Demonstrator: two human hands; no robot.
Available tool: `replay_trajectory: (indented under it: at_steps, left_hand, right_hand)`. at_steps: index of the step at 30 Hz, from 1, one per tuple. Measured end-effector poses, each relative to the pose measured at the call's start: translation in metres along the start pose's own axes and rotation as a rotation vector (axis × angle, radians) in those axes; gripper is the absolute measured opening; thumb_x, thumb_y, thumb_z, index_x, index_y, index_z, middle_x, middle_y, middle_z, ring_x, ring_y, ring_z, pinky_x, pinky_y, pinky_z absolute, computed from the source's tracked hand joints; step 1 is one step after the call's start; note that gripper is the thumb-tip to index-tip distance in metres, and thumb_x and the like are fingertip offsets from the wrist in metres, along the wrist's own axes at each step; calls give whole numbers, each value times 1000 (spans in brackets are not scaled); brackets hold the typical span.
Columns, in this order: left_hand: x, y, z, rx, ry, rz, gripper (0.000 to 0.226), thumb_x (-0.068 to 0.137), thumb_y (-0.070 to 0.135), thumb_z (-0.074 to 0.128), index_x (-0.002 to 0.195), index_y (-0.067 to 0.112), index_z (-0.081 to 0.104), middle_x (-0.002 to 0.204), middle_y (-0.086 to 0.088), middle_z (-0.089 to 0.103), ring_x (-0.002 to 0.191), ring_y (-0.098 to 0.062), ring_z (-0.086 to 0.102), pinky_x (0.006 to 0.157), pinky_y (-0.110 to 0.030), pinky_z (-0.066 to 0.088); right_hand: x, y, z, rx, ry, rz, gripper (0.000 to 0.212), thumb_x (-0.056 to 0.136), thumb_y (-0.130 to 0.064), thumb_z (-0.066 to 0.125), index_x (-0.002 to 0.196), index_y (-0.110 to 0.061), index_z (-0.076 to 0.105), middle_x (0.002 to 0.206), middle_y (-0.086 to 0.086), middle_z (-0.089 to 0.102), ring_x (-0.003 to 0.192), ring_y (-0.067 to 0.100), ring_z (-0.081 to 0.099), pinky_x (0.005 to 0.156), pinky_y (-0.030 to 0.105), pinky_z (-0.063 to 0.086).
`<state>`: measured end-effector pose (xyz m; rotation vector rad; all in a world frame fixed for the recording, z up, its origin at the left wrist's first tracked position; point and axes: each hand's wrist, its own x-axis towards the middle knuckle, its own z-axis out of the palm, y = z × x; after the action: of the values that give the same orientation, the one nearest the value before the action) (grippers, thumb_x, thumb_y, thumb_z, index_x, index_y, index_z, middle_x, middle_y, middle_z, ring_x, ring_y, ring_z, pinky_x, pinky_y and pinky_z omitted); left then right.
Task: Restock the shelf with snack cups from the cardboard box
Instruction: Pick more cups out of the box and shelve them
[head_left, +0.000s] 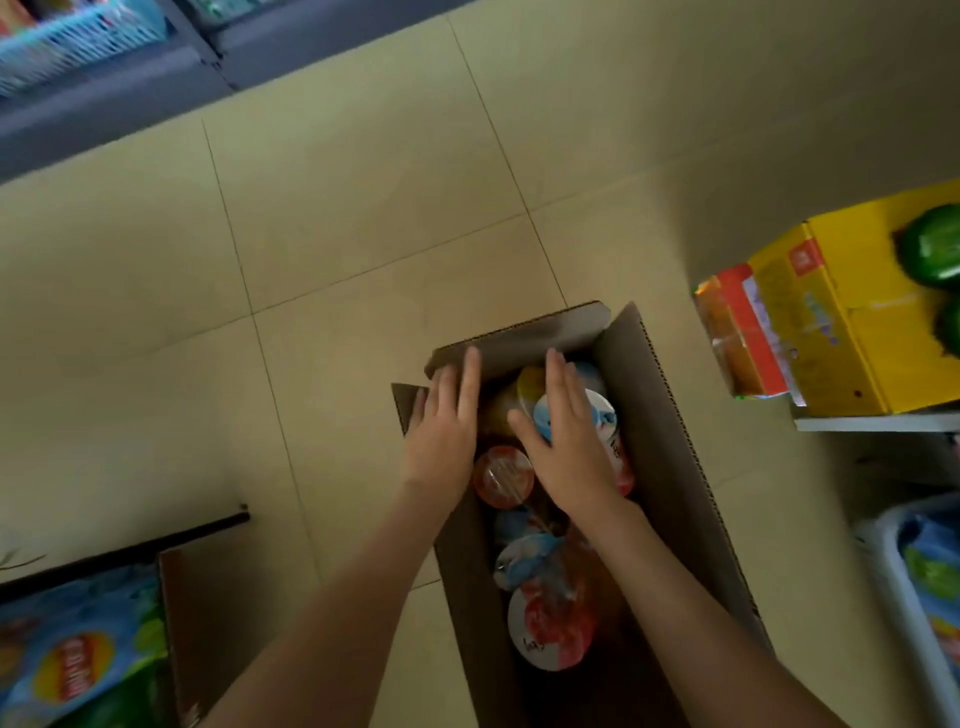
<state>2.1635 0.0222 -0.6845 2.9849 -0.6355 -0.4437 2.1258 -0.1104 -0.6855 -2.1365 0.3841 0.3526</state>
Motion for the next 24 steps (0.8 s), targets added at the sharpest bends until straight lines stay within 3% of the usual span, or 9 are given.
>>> replay_trajectory:
  at_steps: [2, 5, 7, 10, 14, 17, 20, 24]
  left_hand:
    - [-2, -7, 6, 26, 72, 183, 95, 78, 6, 59, 148, 18, -5, 153, -21, 20, 137, -35, 31, 103, -53, 37]
    - [1, -14, 16, 261, -292, 127, 97, 90, 22, 54, 143, 26, -26, 153, -8, -29, 144, -26, -15, 113, -59, 9]
    - [4, -19, 24, 368, -376, 73, 95, 90, 36, 52, 144, 27, -27, 150, -6, -35, 141, -26, -24, 110, -65, -1]
    - [3, -26, 41, 297, -342, -19, 93, 90, 52, 43, 141, 29, -32, 151, -2, -34, 141, -36, -20, 106, -67, -9]
    - [10, -32, 51, 255, -293, -107, 87, 91, 59, 34, 136, 34, -36, 144, 6, -43, 141, -45, -2, 106, -69, 0]
    - [25, -26, 56, 261, -312, -181, 85, 91, 61, 33, 140, 34, -32, 147, 6, -40, 138, -50, 8, 104, -70, 5]
    - [27, -12, 56, 296, -312, -201, 85, 92, 55, 36, 142, 31, -29, 150, 1, -35, 137, -54, -5, 102, -71, -6]
    - [21, -3, 52, 341, -277, -146, 85, 93, 44, 42, 145, 26, -23, 154, -11, -26, 138, -50, -15, 103, -67, -13]
  right_hand:
    - [11, -5, 2, -3, -26, -55, 70, 98, -38, 43, 151, -27, -1, 159, -9, -1, 145, 7, -4, 114, 29, 9]
    - [22, 0, 16, -139, -75, -36, 60, 99, -24, 42, 151, -20, 11, 158, -1, 12, 145, 12, 6, 116, 30, 14]
    - [26, 10, 26, -353, -97, 1, 59, 99, -21, 40, 151, -14, 13, 157, 6, 17, 145, 19, 10, 117, 32, 10]
    - [38, 37, 44, -754, -98, -10, 61, 99, -26, 36, 150, -5, 10, 157, 11, 15, 146, 25, 2, 117, 42, -9]
    - [61, 56, 70, -1007, -117, -72, 55, 100, -19, 29, 148, 0, 12, 157, 16, 13, 146, 29, -5, 99, 61, -28]
    - [75, 61, 83, -1079, -95, -126, 47, 98, -13, 29, 143, 0, 31, 152, 19, 26, 145, 30, 7, 100, 63, -26]
    - [79, 60, 87, -1067, -80, -28, 43, 97, -15, 33, 137, -2, 43, 147, 19, 36, 144, 29, 12, 106, 55, -19]
    - [74, 56, 82, -1005, -55, 40, 35, 96, -28, 41, 125, -17, 58, 142, 11, 45, 144, 28, 14, 107, 55, -20]
